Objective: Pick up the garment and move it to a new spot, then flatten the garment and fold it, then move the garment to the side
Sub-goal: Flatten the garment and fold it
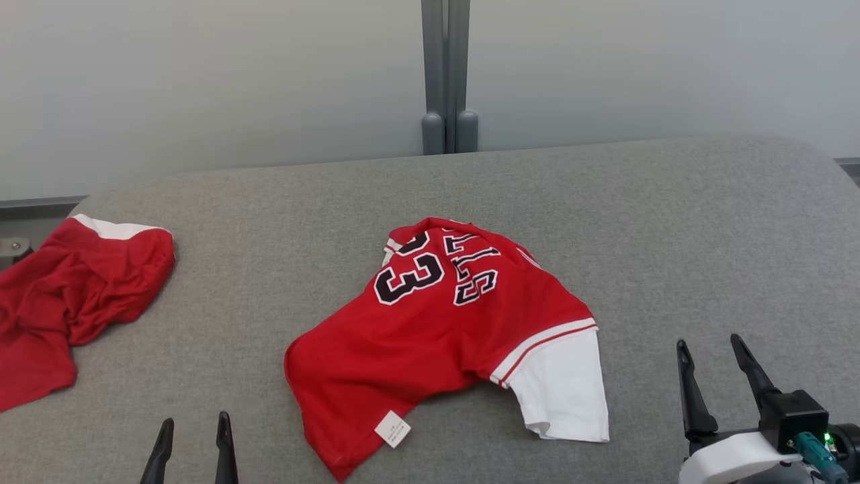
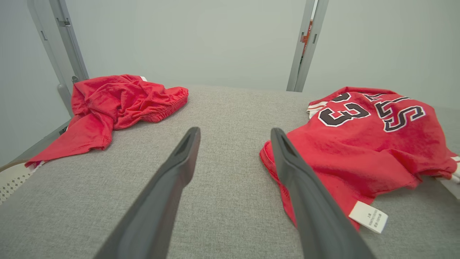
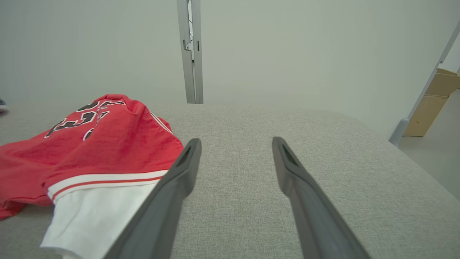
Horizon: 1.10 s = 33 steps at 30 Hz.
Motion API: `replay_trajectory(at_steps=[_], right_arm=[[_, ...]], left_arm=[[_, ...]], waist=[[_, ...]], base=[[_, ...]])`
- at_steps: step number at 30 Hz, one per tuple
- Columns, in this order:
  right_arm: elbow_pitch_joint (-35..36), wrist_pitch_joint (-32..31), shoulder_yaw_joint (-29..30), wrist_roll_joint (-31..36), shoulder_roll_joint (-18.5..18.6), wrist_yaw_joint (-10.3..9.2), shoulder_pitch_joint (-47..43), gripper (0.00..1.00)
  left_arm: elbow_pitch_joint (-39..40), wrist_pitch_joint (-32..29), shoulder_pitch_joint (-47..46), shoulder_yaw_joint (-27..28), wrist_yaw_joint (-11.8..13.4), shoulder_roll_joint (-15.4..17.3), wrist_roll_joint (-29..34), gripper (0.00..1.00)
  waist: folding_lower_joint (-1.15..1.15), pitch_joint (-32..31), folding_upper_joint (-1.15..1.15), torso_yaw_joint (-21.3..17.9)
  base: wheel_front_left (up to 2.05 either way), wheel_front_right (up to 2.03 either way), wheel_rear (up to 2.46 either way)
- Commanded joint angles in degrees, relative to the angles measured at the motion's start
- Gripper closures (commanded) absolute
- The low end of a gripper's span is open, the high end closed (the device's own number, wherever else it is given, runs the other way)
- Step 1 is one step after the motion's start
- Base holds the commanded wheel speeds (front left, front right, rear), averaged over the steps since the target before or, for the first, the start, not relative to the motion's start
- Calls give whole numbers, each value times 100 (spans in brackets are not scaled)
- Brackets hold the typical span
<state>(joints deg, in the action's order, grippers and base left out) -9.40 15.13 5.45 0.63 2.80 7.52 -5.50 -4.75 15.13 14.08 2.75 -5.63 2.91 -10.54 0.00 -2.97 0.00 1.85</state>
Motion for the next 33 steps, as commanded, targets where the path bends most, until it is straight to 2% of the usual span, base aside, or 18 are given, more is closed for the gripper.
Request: replay_trajectory(at_steps=[1,4,7,11,14,17,20,28,33], right_arm=[[78,3,-24,-42,17,-6,92,0],[122,2,-153,-302,13,-6,172,0],[-399,-25,-404,-454,12,-6,275,0],[-875,-867,-789,-493,26,-8,552,0],[-1083,-1664,-990,-638,19,-8,669,0],[-1343,-2625,-1238,-445,12,-7,748,0],[-1336,-3064,-1335,-292,28,-7,840,0],[-1159,-3340,-1485,-341,19,-7,834,0],[-1093,-3335,-1488,-349,17,-7,823,0]], left_arm=[[-7,2,-50,-27,-42,1,72,0],[-34,2,-104,-172,-115,1,276,0],[-340,2,-124,-368,-147,51,342,0],[-739,-364,-290,-793,-175,215,271,0],[-856,-969,-404,-1124,-188,285,130,0],[-869,-1584,-583,-1484,-190,414,-68,0],[-800,-1893,-685,-1723,-184,531,-228,0],[-624,-2293,-662,-1975,-185,761,-503,0],[-480,-2294,-752,-2094,-185,911,-353,0]], waist=[[0,5,0,-6],[0,11,0,-33],[0,-3,0,-49],[0,21,0,-72],[0,83,0,-77],[0,181,0,-51],[0,248,0,-42],[0,411,0,-54],[0,466,0,-60]], base=[[0,0,0],[0,0,0],[0,0,0],[0,0,0],[0,0,0],[0,0,0],[0,0,0],[0,0,0],[0,0,0]])
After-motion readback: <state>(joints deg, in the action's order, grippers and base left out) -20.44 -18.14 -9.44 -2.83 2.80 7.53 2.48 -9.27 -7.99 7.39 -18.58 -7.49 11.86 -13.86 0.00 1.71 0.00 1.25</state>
